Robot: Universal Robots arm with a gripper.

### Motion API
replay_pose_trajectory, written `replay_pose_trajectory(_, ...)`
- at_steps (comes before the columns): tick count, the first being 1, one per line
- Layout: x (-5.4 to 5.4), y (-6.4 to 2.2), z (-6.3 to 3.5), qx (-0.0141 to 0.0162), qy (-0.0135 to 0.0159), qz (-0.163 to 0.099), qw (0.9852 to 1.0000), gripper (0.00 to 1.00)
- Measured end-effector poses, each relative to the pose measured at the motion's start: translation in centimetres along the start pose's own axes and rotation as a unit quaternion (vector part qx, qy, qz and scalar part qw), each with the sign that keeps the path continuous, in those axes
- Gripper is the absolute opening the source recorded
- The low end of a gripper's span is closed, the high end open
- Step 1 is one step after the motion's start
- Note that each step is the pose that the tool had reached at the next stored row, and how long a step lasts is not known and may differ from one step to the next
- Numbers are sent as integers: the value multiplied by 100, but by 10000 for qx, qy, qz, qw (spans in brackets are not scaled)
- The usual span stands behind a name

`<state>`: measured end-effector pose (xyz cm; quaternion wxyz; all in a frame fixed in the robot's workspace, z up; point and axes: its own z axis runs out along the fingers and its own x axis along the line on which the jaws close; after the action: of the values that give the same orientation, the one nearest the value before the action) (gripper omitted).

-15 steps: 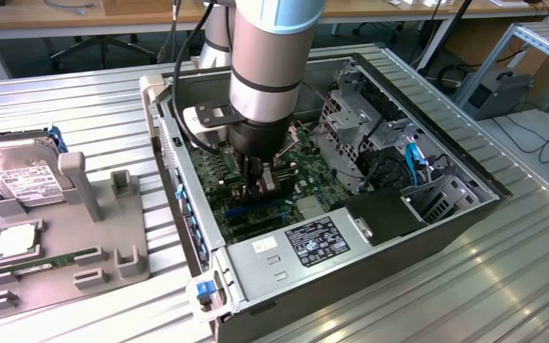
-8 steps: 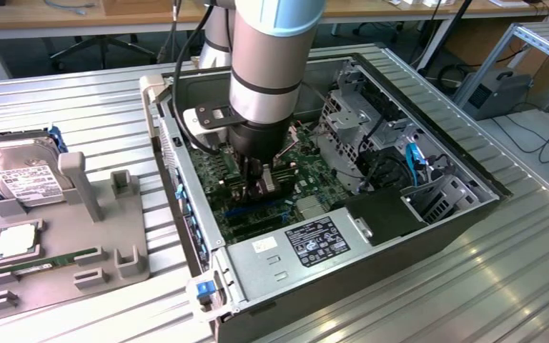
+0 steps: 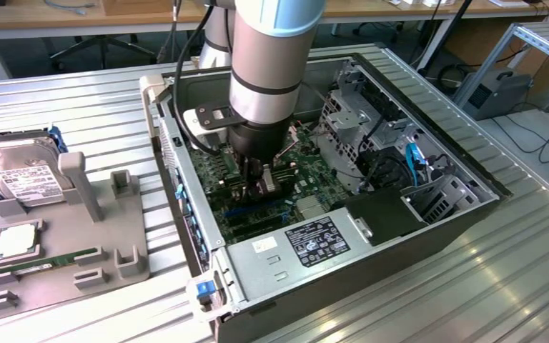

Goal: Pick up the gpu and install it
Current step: 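Insert the gpu into the slot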

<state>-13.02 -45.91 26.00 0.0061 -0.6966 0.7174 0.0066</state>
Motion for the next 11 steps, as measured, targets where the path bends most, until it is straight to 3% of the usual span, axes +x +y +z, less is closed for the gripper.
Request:
replay_pose_trajectory(8,-7,0,13,-1,-10,2,10000,27)
replay_pose_trajectory(11,-7,0,17,1,17,14,10000,27)
